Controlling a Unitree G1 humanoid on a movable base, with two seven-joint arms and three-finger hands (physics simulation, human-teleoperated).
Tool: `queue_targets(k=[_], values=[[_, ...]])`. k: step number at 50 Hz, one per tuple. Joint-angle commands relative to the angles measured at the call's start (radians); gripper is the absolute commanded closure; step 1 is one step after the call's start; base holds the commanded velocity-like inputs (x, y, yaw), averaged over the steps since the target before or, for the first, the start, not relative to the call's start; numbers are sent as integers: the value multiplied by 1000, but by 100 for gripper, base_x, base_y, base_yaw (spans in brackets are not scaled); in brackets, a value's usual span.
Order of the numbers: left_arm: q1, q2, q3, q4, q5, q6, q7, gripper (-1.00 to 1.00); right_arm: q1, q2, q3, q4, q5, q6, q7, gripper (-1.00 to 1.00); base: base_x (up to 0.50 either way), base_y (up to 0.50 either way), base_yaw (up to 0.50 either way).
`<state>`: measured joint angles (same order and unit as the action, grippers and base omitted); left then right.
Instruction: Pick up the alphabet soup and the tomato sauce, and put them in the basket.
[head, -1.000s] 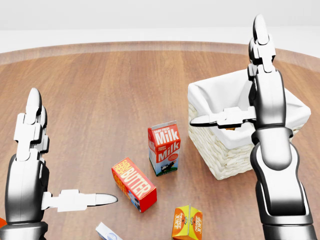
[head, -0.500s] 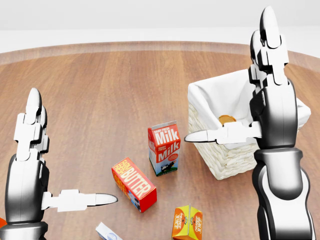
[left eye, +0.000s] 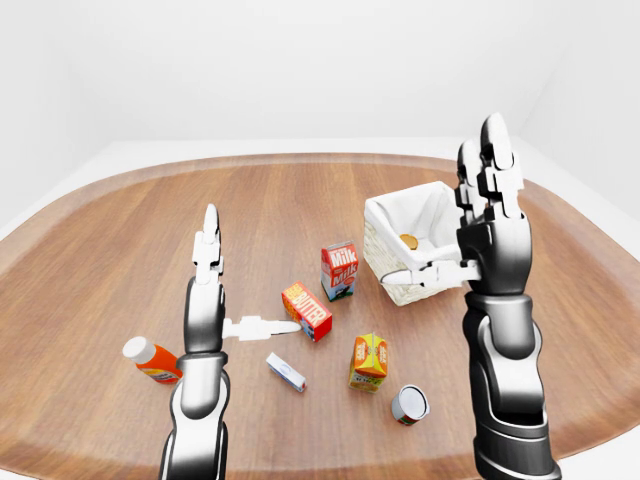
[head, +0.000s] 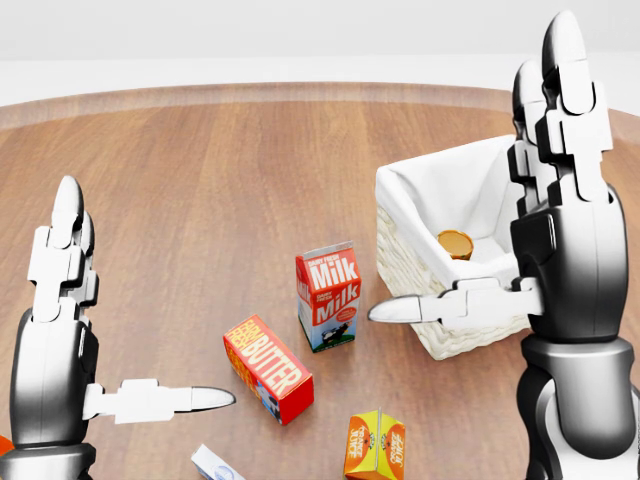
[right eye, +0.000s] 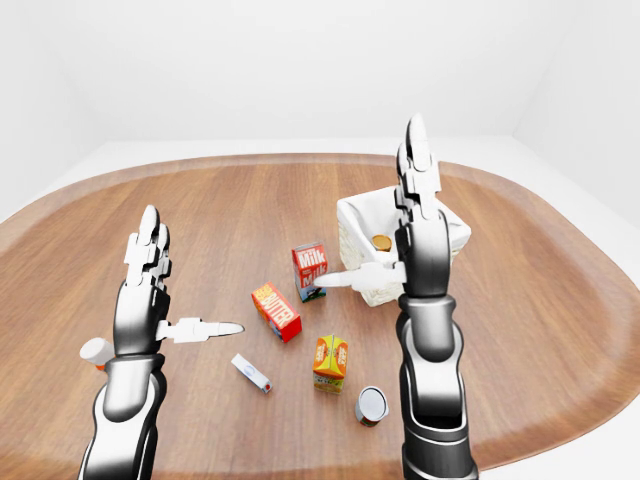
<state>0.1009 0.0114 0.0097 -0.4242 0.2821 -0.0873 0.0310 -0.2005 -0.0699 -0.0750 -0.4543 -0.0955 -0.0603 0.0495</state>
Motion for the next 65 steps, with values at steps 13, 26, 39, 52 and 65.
queue_targets(k=[13,26,39,52,65], values=[[2,0,1,-2,0,0,1,-100,153,28,14,-194,-2,19,43,-100,0,0,0],[8,0,4,-11,-3,0,3,-100,282,42,-3,-248,8,-27,86,-100,0,0,0],[8,-2,2,-18,2,0,4,-100,391,64,-6,-324,18,-27,148,-100,0,0,0],[8,-2,2,-23,3,0,5,-100,521,85,-11,-354,38,-27,204,-100,0,0,0],[14,0,5,-5,0,0,9,-100,618,105,8,-371,35,-27,235,-100,0,0,0]])
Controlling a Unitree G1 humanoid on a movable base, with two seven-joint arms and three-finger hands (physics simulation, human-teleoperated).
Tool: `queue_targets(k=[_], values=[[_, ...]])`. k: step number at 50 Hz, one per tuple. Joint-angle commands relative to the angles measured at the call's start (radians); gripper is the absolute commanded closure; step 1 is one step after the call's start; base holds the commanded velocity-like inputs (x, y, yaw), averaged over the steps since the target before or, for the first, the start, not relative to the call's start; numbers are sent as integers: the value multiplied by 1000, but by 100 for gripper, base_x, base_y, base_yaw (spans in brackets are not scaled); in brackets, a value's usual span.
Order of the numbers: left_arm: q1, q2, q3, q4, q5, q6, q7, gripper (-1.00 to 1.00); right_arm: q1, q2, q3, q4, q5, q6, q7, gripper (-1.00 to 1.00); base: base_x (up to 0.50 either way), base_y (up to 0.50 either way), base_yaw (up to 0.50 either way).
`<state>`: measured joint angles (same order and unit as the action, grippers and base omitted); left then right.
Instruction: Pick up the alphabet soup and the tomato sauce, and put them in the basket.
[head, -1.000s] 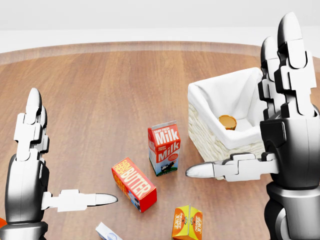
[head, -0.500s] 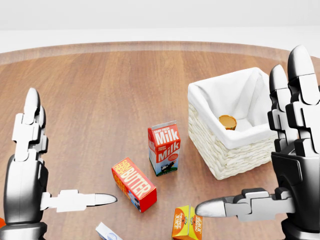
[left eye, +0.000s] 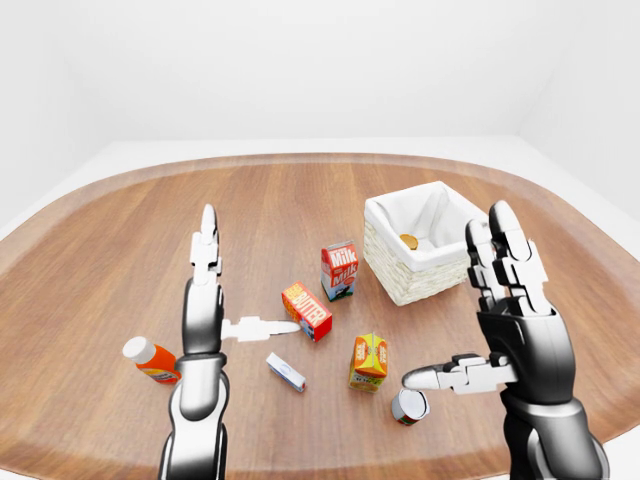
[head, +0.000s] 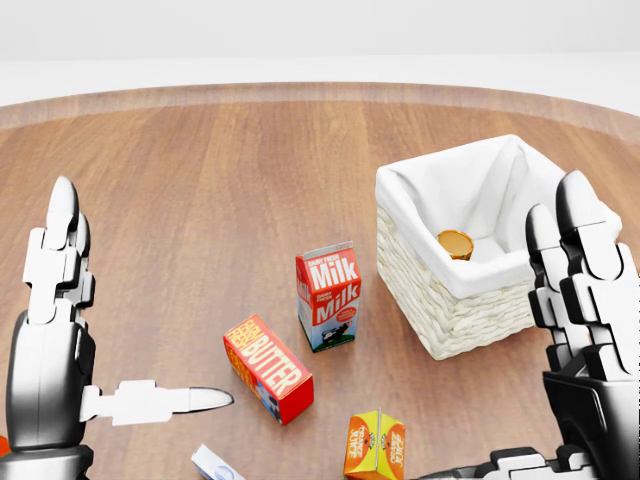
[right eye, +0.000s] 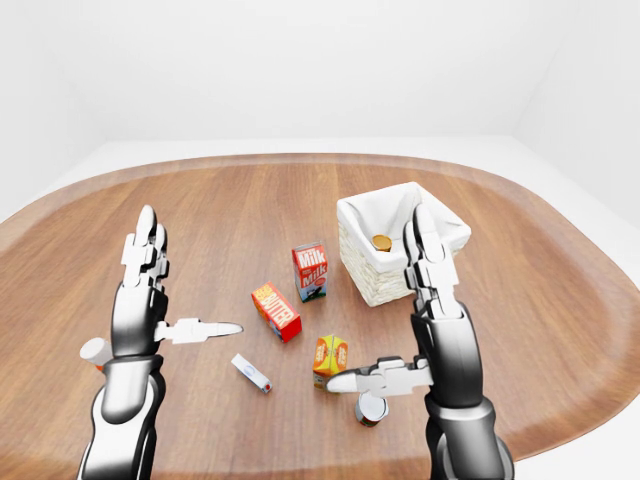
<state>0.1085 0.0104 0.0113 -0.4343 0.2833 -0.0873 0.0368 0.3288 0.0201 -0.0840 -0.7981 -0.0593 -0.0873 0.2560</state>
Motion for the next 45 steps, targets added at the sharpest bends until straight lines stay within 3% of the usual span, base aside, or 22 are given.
queue_targets(k=[1,13,45], values=[[6,1,3,6,-1,0,3,-100,95,14,17,-30,1,0,29,-100,0,0,0],[1,1,4,1,-2,0,1,-100,209,15,5,39,22,0,68,-100,0,0,0],[1,0,2,-4,2,0,5,-100,237,59,-60,188,36,0,132,-100,0,0,0]])
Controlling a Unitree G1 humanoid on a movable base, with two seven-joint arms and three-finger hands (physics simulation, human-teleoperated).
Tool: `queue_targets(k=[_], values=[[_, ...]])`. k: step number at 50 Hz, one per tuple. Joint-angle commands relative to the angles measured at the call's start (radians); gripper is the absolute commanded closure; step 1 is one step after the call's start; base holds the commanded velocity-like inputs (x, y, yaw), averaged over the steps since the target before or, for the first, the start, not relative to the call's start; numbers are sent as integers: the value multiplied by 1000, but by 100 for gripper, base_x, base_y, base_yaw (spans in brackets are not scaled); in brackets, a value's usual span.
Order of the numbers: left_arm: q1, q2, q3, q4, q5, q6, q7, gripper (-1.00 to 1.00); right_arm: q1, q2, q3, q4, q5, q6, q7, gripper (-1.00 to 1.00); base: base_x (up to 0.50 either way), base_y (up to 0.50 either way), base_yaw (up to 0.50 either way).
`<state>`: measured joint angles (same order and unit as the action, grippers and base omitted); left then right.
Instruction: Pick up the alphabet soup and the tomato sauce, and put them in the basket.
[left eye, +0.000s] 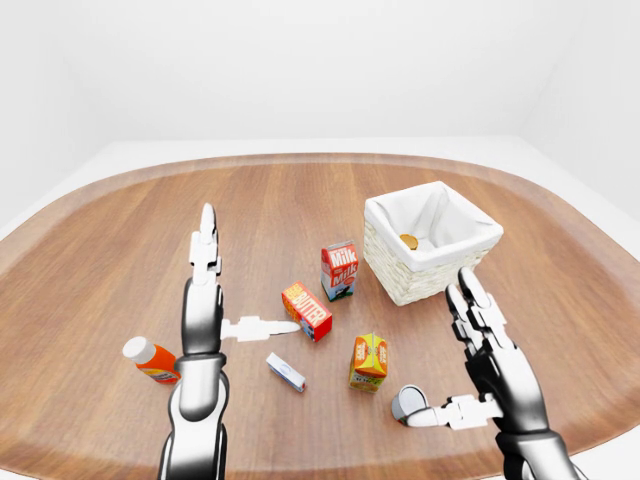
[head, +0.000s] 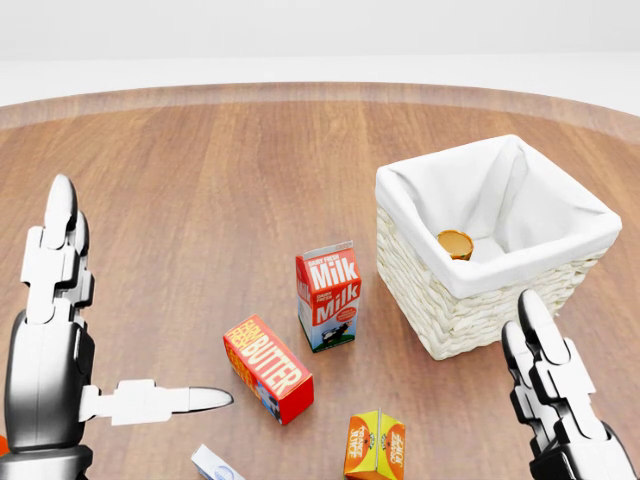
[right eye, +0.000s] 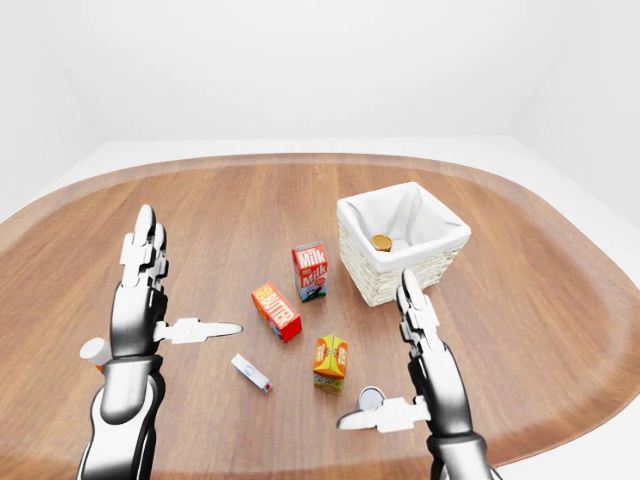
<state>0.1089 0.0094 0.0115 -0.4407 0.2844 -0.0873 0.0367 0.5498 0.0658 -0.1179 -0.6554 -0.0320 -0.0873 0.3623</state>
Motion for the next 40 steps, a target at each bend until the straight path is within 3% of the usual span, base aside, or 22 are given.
queue_targets(k=[1,40], values=[[2,1,2,2,0,0,5,-100,15,14,-29,51,10,0,28,-100,0,0,0],[0,1,2,-1,1,0,5,-100,1,71,-176,260,53,0,164,-100,0,0,0]])
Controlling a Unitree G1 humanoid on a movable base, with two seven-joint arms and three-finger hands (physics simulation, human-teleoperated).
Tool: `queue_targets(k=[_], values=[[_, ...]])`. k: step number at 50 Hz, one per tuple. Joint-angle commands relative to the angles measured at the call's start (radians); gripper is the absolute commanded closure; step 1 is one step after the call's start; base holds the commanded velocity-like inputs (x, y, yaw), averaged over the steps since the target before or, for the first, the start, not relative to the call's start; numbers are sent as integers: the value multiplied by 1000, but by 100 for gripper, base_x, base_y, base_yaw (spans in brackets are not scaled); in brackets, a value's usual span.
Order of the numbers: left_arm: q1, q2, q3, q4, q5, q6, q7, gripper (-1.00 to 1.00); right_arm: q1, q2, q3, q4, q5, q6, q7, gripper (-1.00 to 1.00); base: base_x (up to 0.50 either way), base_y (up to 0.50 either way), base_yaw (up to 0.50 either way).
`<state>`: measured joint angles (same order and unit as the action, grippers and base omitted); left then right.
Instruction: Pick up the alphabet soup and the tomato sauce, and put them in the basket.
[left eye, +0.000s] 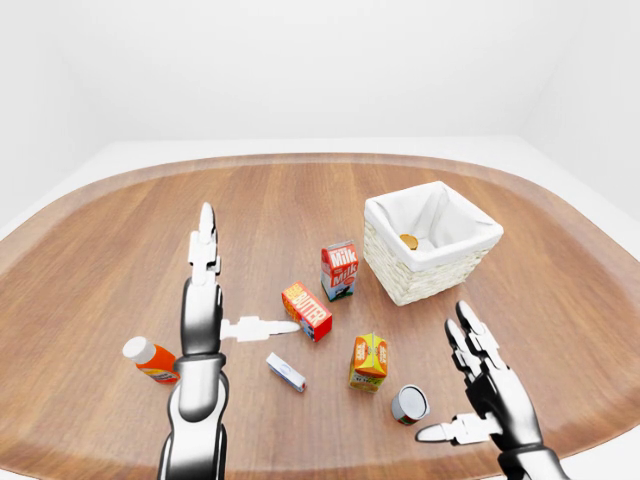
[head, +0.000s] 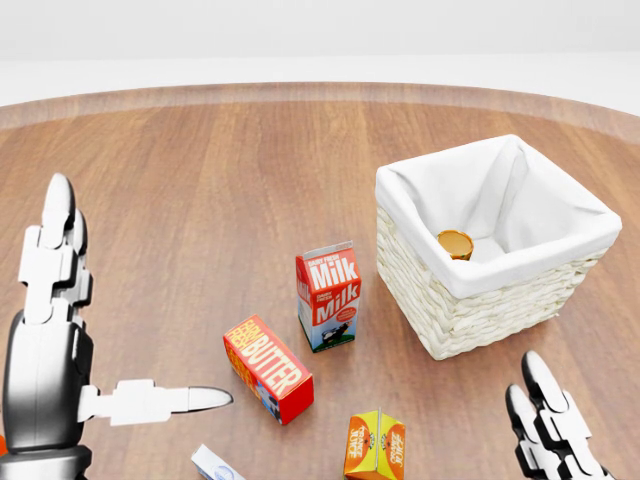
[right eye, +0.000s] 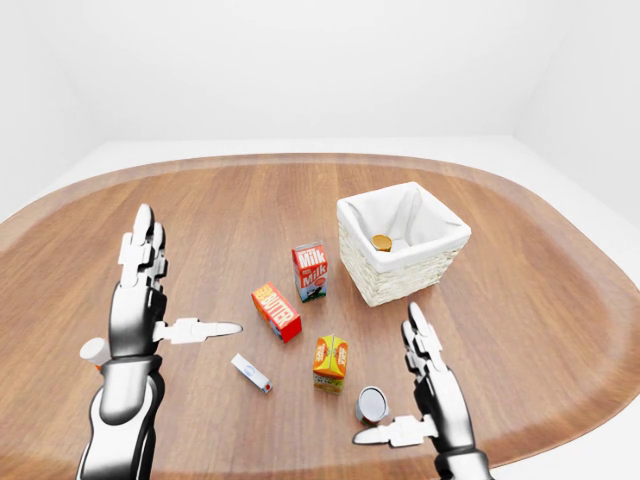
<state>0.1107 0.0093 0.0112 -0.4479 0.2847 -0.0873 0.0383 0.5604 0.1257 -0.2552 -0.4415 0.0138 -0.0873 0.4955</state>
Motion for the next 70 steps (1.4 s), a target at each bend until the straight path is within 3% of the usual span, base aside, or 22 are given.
queue_targets(k=[1,45,70], values=[[-2,1,2,10,0,0,4,-100,-11,12,-41,47,7,0,33,-100,0,0,0],[1,0,-2,-5,8,0,3,-100,-52,18,-140,214,-16,0,74,-100,0,0,0],[6,2,1,15,3,0,5,-100,-66,4,-147,296,-45,0,56,-100,0,0,0]])
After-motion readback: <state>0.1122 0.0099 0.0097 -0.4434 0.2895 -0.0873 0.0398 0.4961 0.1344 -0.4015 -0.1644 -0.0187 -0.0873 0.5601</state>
